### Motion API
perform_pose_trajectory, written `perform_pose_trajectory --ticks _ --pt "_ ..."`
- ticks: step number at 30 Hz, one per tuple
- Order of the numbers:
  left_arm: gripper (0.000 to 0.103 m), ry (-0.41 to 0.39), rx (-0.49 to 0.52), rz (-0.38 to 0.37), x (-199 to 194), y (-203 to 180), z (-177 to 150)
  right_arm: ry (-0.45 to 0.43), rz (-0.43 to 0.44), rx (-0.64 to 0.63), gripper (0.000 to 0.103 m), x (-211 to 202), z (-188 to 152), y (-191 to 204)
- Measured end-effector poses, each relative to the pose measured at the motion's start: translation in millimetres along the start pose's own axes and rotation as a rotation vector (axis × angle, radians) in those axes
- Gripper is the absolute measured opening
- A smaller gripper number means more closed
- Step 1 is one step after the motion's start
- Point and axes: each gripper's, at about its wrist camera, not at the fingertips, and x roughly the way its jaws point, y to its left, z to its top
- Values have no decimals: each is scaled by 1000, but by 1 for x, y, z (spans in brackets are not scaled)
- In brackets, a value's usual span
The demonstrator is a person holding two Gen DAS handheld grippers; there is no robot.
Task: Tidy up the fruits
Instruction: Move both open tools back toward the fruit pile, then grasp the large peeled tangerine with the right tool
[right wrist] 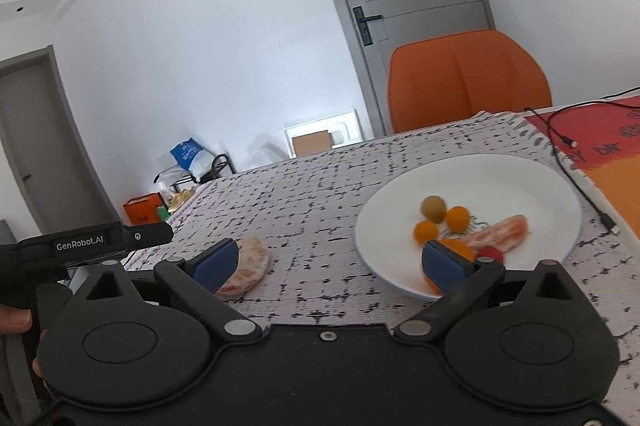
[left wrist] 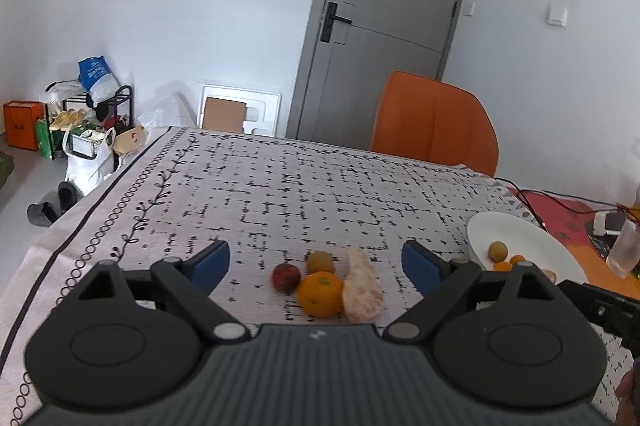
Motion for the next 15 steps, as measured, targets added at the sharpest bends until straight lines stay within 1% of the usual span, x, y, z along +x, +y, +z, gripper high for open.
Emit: perform_pose_trajectory --ticks 15 --pt "92 5 -64 53 -9 48 -4 80 82 -42 99 38 -6 42"
